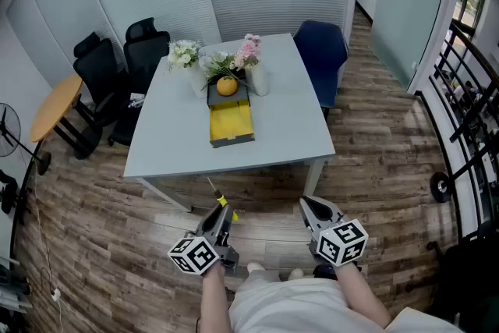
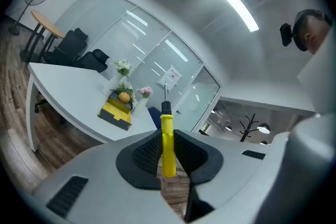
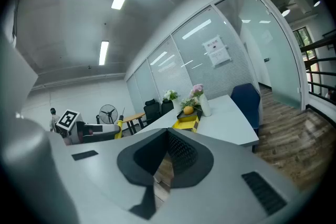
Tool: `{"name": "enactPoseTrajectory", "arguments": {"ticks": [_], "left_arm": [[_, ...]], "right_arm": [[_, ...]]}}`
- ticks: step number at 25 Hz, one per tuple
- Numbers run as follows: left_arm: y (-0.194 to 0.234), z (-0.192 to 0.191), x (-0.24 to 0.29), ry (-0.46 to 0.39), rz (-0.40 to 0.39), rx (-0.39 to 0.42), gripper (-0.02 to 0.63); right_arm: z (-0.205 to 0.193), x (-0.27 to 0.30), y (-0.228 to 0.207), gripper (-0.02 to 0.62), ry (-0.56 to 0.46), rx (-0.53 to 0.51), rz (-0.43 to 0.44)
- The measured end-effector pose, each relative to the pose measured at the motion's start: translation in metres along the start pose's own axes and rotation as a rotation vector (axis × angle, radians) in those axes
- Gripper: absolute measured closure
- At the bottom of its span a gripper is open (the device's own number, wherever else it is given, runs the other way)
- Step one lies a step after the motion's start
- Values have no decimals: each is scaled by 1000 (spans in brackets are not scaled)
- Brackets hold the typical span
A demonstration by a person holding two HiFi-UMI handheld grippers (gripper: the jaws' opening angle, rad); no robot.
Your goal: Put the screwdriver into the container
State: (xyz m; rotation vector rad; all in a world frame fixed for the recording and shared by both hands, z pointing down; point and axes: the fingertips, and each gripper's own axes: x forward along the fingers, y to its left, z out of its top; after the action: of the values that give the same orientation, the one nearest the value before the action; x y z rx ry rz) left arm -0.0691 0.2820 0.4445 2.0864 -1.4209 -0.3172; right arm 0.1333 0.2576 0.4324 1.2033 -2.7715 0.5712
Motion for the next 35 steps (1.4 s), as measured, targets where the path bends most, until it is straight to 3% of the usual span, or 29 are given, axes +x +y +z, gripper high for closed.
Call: {"name": "enactPoseTrajectory", "arguments": {"ticks": [27, 35], "left_arm": [[-16, -15, -19, 24, 43, 40, 540], [4, -10, 9, 38, 62, 21, 540]], "right_arm": [[-12, -21, 0, 580, 10, -6, -10], [-10, 4, -21, 580, 36, -4, -14]]}}
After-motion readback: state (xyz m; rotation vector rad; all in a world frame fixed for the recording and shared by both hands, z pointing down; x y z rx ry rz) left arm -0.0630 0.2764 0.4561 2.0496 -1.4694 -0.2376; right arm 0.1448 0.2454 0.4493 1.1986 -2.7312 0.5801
